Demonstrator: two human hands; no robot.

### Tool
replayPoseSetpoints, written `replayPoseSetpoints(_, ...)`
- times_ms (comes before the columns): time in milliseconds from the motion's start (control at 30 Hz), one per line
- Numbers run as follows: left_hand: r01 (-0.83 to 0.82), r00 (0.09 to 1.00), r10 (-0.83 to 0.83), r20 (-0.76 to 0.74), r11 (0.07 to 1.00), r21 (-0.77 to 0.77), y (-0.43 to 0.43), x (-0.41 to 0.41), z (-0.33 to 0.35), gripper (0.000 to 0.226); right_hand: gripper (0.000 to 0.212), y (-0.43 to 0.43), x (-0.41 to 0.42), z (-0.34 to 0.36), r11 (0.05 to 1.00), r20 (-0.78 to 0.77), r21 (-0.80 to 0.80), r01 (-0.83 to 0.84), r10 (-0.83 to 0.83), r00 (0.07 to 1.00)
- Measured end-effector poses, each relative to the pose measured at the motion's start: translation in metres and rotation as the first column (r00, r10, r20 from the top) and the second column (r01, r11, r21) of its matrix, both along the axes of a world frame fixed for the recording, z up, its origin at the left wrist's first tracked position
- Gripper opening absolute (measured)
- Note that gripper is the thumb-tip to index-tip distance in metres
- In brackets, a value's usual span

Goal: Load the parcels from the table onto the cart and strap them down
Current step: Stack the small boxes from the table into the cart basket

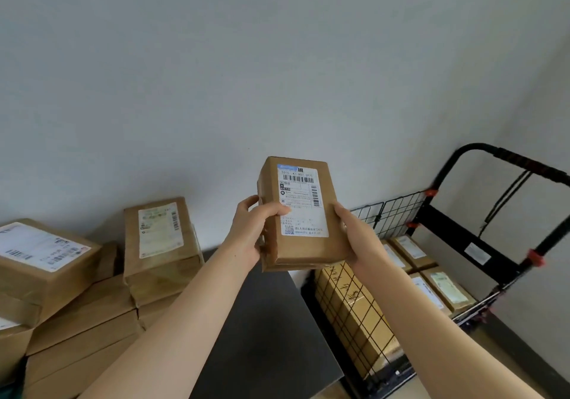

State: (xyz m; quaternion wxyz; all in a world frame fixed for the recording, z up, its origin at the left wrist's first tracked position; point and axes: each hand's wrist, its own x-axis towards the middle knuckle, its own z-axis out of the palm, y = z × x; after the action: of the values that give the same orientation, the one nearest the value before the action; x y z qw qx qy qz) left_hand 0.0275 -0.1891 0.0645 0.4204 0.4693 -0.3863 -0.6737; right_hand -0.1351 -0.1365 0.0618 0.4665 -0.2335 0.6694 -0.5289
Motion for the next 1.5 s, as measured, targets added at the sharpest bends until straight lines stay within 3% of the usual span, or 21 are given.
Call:
replayPoseSetpoints(167,0.096,0.995,-0.096,0.025,0.995,-0.019,0.000,-0.057,-0.008,0.059,0.016,0.016,-0.055,-0.004,0.998,-0.024,0.010,0.065,-0.064,0.998)
replayPoseSetpoints(433,0.168,0.985,-0.168,0.044,0.986,0.018,0.004,-0.188,-0.024,0.060,0.020,0.031,-0.189,-0.021,0.992,-0.032,0.009,0.124,-0.124,0.992)
replayPoseSetpoints(667,0.103,0.993,-0.110,0.046,0.987,0.125,0.010,-0.325,-0.050,0.032,0.016,0.036,-0.328,-0.047,0.996,0.011,0.083,0.027,-0.028,1.000)
replayPoseSetpoints(800,0.029,0.999,-0.034,0.021,0.982,0.187,0.005,-0.377,-0.065,0.030,0.014,0.021,-0.386,-0.061,0.992,-0.014,0.112,-0.066,0.068,0.998)
replayPoseSetpoints(967,0.009,0.999,-0.016,0.035,0.985,0.171,-0.014,-0.403,-0.085,0.035,0.014,-0.007,-0.414,-0.084,0.977,0.005,0.139,-0.163,0.164,0.986)
replayPoseSetpoints(1100,-0.005,0.997,-0.011,0.077,0.981,0.196,-0.051,-0.416,-0.110,0.039,0.036,-0.043,-0.423,-0.107,0.956,-0.048,0.177,-0.233,0.245,0.968)
replayPoseSetpoints(1233,0.047,0.990,-0.078,0.118,0.969,0.243,-0.091,-0.424,-0.148,0.050,0.040,-0.082,-0.428,-0.128,0.936,-0.090,0.252,-0.247,0.276,0.957)
replayPoseSetpoints(1500,0.057,0.943,-0.197,0.269,0.890,0.452,-0.130,-0.415,-0.235,0.049,0.043,-0.142,-0.426,-0.205,0.797,0.150,0.475,-0.373,0.344,0.927)
